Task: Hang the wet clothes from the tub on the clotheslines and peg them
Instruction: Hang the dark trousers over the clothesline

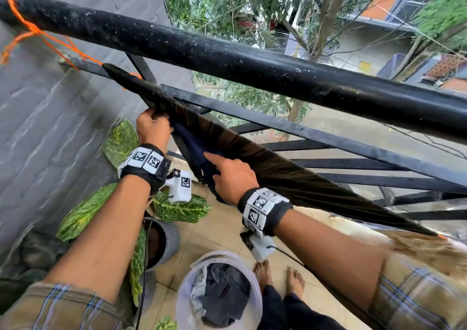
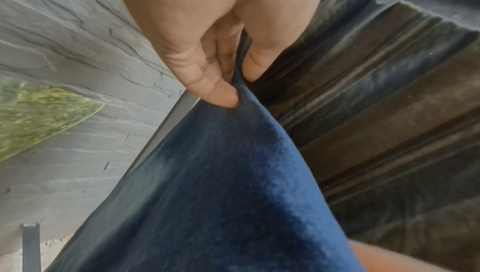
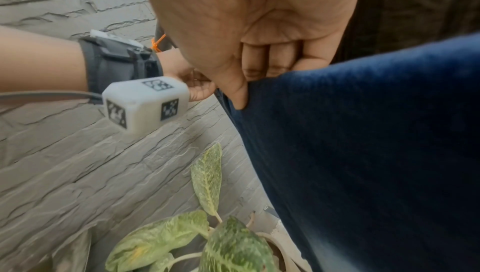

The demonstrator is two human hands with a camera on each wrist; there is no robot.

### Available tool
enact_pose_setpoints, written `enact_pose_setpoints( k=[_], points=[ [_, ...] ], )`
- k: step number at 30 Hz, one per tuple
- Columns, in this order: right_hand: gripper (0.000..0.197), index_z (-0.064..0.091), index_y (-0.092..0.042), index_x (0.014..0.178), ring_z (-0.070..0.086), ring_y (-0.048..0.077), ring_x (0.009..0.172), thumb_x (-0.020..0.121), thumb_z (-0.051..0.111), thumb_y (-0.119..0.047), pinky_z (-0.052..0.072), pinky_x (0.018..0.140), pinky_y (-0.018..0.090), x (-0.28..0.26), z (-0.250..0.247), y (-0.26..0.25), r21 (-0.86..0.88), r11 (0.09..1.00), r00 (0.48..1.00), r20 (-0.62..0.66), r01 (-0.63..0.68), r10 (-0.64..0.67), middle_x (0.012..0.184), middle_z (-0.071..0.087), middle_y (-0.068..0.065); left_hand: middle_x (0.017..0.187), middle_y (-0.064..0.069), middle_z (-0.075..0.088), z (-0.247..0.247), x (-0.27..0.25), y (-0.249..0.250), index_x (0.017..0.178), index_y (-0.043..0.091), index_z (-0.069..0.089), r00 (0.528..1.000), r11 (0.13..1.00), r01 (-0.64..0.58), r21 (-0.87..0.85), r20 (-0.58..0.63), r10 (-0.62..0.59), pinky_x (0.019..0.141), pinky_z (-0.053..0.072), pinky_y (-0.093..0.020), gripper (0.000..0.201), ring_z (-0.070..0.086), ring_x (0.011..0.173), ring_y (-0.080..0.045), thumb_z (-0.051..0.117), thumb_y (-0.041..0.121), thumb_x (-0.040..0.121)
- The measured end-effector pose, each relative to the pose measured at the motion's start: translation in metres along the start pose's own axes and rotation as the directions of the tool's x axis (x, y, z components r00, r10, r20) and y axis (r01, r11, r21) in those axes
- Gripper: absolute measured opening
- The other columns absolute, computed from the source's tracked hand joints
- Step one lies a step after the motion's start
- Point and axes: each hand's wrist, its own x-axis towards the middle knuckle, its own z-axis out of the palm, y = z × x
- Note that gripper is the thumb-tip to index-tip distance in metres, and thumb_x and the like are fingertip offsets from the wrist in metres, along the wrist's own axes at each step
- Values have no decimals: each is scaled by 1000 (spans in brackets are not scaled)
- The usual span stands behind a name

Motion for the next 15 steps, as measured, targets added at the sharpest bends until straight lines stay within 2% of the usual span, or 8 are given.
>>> enact_pose_setpoints(
  k=[3, 5, 7, 9, 10, 12, 15],
  points=[
    [62, 31, -47, 147, 58, 41, 111, 93, 52, -23, 50, 91, 44, -6, 4, 7, 1, 1000, 1000, -6, -11, 11, 127, 62, 14, 85, -13, 74, -1, 15, -16, 73, 29, 73, 1000, 1000, -23, 9, 13, 23, 79, 60, -52, 24, 73, 79, -31, 55, 16, 65],
    [63, 33, -45, 147, 58, 40, 113, 91, 54, -22, 50, 92, 43, -1, 0, 9, 21, 1000, 1000, -3, -11, 11, 128, 62, 12, 89, -15, 74, 0, 13, -16, 76, 27, 73, 999, 999, -12, 33, 35, 11, 79, 60, -52, 26, 74, 79, -31, 53, 15, 65],
    [65, 32, -43, 147, 59, 39, 112, 89, 56, -24, 50, 91, 42, 1, -5, 12, 33, 999, 1000, 14, -7, 6, 127, 63, 12, 95, -13, 73, 1, -4, -3, 89, 20, 71, 998, 999, -2, 36, 63, 0, 76, 61, -46, 27, 72, 82, -30, 54, 15, 69],
    [67, 28, -41, 148, 60, 39, 110, 89, 58, -31, 51, 90, 43, -7, -8, 18, 29, 1000, 1000, 18, -11, 10, 124, 64, 13, 99, -8, 68, 2, -22, 2, 110, 16, 66, 994, 998, -3, 65, 106, -4, 72, 60, -36, 34, 69, 88, -29, 60, 19, 76],
    [69, 26, -41, 148, 61, 39, 109, 88, 59, -34, 51, 89, 43, -14, -9, 24, 23, 1000, 1000, 7, -14, 13, 123, 65, 13, 101, -6, 66, 2, -31, 2, 120, 16, 61, 993, 995, -7, 99, 116, -5, 74, 59, -37, 41, 68, 91, -29, 64, 22, 80],
    [71, 23, -40, 148, 61, 38, 108, 87, 59, -39, 51, 88, 43, -34, -9, 40, -7, 1000, 1000, 1, -15, 15, 123, 65, 11, 106, -6, 65, 1, -51, -6, 136, 19, 48, 992, 982, 3, 187, 126, -27, 88, 56, -46, 59, 66, 100, -31, 68, 31, 82],
    [71, 23, -41, 147, 61, 36, 112, 86, 59, -43, 50, 88, 41, -67, -6, 72, -50, 998, 997, 68, -42, 46, 128, 63, 7, 116, -7, 59, 6, -91, -21, 148, 19, 33, 983, 965, 34, 260, 163, -79, 97, 50, -47, 78, 60, 110, -29, 69, 44, 84]
  ],
)
